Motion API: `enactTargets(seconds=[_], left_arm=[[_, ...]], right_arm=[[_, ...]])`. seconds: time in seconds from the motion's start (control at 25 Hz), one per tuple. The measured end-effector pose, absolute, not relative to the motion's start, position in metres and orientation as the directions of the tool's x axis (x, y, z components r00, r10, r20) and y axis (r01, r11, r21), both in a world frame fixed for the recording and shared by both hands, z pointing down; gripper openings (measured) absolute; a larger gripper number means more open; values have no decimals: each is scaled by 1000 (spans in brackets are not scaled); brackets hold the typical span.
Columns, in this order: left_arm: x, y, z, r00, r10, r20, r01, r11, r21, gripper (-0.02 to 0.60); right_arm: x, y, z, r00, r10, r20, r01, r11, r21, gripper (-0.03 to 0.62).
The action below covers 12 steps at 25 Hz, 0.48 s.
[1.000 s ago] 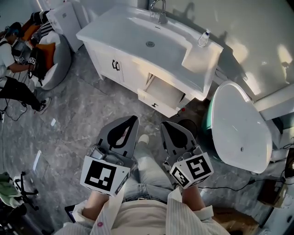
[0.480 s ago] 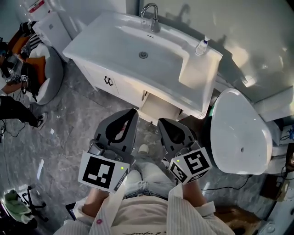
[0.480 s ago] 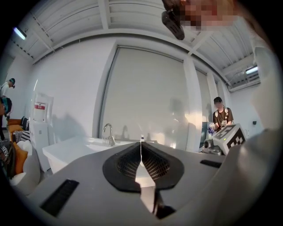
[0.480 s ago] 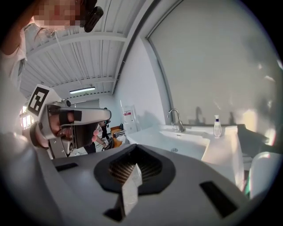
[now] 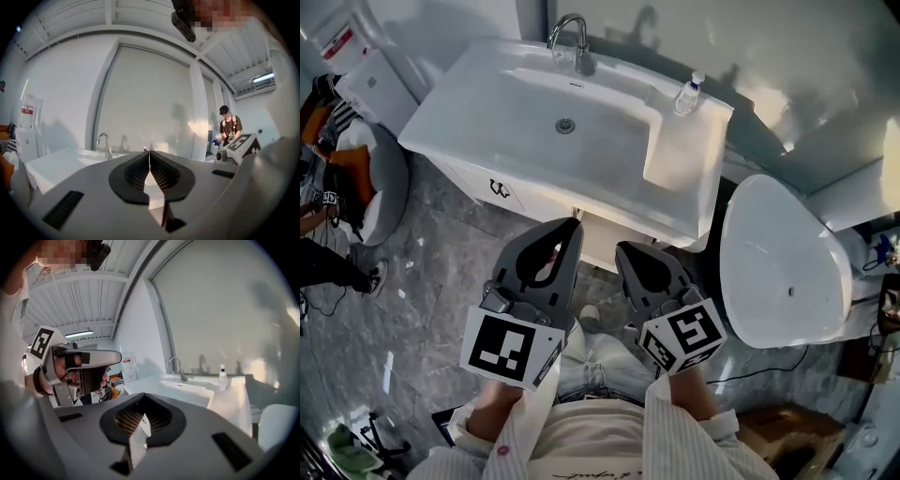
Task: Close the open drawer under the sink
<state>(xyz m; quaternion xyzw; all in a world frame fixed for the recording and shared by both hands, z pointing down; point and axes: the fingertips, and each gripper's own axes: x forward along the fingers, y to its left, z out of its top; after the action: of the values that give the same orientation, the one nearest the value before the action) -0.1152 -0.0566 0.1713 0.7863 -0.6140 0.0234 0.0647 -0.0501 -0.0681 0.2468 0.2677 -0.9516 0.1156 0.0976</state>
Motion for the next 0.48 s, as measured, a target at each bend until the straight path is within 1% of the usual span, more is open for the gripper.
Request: enactTargets(seconds=[0.16,0.48], left_arm=[[-109,-78,163,305,-947,100,-952,-299,70,18],[-99,-103,167,430,-896,114,-903,-424,74,18]], right_arm=[[-46,-84,240,-810,-533,244,-576,801,-163,9],[-41,-102,241,-739,-623,256,-669,724,-169,9]])
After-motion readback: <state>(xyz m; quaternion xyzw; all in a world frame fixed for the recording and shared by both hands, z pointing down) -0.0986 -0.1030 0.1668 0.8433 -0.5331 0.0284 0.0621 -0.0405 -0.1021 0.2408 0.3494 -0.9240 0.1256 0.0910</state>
